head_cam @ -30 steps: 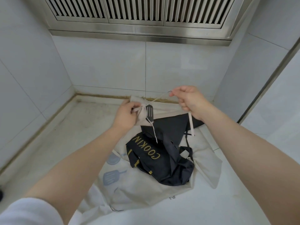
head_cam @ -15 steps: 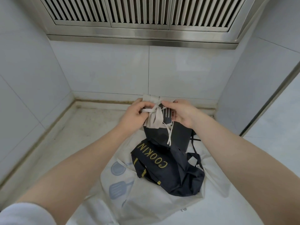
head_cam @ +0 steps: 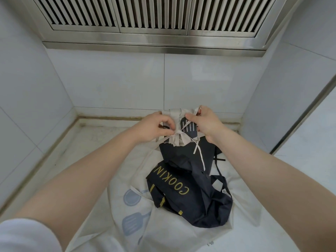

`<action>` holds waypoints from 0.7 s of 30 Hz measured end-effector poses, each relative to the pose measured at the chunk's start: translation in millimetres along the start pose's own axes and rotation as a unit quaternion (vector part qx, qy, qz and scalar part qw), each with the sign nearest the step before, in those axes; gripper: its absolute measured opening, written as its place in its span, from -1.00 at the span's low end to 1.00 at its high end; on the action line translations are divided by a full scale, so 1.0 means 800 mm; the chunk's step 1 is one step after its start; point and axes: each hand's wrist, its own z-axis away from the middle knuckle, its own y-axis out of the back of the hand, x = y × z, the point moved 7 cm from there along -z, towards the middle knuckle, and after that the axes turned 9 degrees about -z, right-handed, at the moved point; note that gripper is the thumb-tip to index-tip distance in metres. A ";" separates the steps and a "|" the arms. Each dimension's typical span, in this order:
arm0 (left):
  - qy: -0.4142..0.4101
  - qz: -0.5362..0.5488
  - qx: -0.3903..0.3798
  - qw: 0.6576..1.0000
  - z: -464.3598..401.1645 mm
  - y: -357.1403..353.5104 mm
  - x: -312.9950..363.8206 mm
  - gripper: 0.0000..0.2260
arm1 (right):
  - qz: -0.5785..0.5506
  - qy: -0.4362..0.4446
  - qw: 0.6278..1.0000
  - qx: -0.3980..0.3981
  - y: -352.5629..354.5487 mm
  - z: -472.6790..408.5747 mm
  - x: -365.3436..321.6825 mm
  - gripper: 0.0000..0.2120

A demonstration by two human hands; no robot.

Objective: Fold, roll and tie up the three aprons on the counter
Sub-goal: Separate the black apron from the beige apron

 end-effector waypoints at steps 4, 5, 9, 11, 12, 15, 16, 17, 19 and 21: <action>-0.008 -0.010 0.022 1.000 -0.004 0.004 0.010 -0.98 | -0.019 0.002 1.000 0.022 0.009 -0.007 -0.003 -0.77; -0.006 0.009 0.026 1.000 -0.003 0.004 0.012 -0.97 | -0.031 -0.001 0.999 0.028 0.012 -0.008 -0.004 -0.77; -0.038 -0.035 0.040 0.998 -0.005 0.001 0.014 -0.84 | -0.057 -0.022 0.998 0.027 0.019 -0.010 -0.002 -0.83; -0.055 -0.071 0.074 0.993 -0.007 0.003 0.018 -0.87 | -0.054 -0.023 0.998 0.025 0.020 -0.008 -0.002 -0.81; -0.062 -0.080 0.095 0.990 -0.008 0.005 0.022 -0.90 | -0.050 -0.021 0.998 0.024 0.021 -0.007 -0.002 -0.78; -0.033 -0.138 0.157 0.977 -0.009 0.008 0.026 -0.94 | -0.034 -0.006 0.999 0.016 0.018 -0.003 -0.006 -0.73; -0.012 -0.179 0.174 0.968 -0.009 0.008 0.026 -0.91 | -0.026 0.003 1.000 0.013 0.017 -0.002 -0.008 -0.72; 0.002 -0.226 0.196 0.954 -0.007 0.010 0.030 -0.88 | -0.018 0.010 1.000 0.012 0.016 0.000 -0.010 -0.72; -0.016 -0.312 0.265 0.912 -0.003 0.015 0.040 -0.82 | -0.007 0.024 1.000 0.012 0.015 0.003 -0.014 -0.71; -0.046 -0.370 0.328 0.868 0.002 0.019 0.051 -0.78 | 0.008 0.039 0.999 0.015 0.015 0.005 -0.018 -0.72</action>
